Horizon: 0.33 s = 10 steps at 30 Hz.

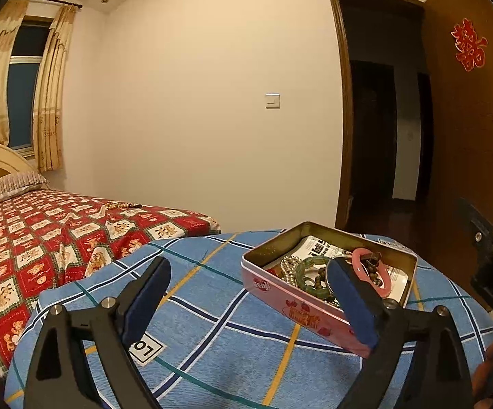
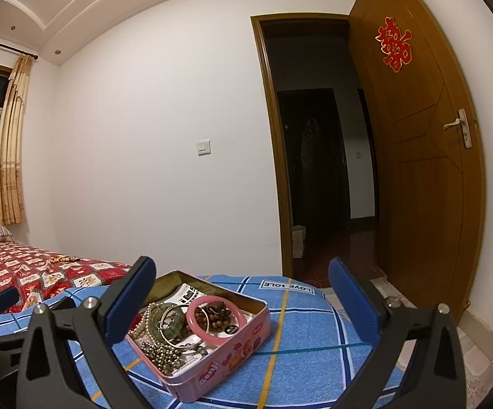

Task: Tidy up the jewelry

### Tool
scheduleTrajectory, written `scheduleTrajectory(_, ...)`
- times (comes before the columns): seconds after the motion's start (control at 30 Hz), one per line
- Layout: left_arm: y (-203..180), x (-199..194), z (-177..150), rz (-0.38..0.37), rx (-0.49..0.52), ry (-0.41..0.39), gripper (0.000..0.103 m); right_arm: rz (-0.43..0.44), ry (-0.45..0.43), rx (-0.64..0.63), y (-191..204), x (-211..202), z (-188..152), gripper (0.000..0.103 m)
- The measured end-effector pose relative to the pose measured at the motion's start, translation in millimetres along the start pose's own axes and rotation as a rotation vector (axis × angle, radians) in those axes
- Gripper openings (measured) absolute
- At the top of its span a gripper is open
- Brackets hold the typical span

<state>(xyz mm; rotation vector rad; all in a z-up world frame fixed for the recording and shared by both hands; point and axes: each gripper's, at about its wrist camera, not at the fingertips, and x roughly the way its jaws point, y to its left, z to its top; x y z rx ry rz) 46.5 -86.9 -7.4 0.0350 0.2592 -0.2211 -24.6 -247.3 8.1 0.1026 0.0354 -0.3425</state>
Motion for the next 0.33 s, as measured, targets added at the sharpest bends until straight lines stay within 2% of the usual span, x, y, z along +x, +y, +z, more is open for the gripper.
scheduleTrajectory(0.33, -3.3, 1.0, 0.1, 0.013, 0.017, 0.006, 0.093, -0.017, 0.028, 0.014, -2.6, 4.4, 0.8, 0.103)
